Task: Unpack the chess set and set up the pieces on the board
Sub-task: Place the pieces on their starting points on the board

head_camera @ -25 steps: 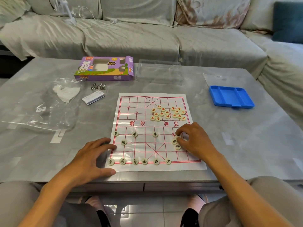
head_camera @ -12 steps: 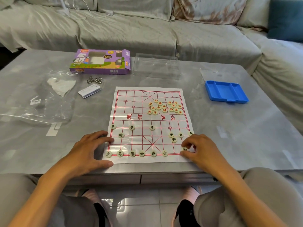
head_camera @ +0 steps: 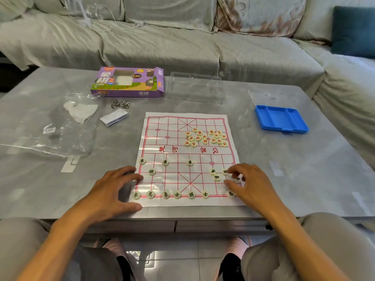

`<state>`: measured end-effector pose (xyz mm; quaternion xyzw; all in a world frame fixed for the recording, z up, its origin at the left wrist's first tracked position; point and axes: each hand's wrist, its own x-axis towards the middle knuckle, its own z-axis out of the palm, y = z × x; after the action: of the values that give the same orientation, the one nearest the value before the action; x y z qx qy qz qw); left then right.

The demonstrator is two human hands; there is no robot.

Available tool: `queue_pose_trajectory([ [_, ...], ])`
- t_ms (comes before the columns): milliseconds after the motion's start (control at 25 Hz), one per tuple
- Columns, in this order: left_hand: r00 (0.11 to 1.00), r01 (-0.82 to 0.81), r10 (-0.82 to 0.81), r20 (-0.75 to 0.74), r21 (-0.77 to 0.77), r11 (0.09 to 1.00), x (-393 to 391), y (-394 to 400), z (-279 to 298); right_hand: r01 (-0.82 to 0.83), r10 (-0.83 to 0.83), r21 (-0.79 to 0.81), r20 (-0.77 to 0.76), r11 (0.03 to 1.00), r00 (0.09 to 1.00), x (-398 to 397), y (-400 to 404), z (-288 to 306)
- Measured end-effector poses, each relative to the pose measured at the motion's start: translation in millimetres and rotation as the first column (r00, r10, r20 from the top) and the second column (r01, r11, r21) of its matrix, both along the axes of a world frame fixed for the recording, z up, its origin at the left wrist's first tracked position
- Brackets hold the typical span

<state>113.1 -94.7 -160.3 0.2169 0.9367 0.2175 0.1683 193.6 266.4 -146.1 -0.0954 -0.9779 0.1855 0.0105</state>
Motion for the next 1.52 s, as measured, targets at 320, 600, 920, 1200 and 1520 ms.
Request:
queue_pose_trajectory([
  [320,1.000,-0.014,0.013,0.011,0.009,1.000,0.0,-0.6,-0.7,0.028,-0.024,0.154,-0.028,0.988,0.999,-21.1,-19.7,-17.5],
  [600,1.000,-0.006,0.006,0.015,-0.005,1.000,-0.3,0.3,-1.1,-0.208,0.201,0.047,0.130,0.977,0.971,1.0,-12.1,-5.2],
  [920,1.000,0.000,0.000,0.018,0.017,1.000,-1.6,-0.9,-2.2,-0.189,0.182,0.078,0.088,0.979,0.979,4.8,-14.8,-7.7],
  [1200,1.000,-0.002,0.002,0.021,0.016,1.000,-1.0,-1.6,-3.4,-0.196,0.197,-0.022,0.128,0.980,0.972,6.8,-3.2,7.3],
  [1520,1.000,0.002,-0.002,0.018,0.003,1.000,-2.5,-1.7,-3.0,-0.194,0.192,-0.002,0.168,0.981,0.967,9.8,6.8,9.0],
])
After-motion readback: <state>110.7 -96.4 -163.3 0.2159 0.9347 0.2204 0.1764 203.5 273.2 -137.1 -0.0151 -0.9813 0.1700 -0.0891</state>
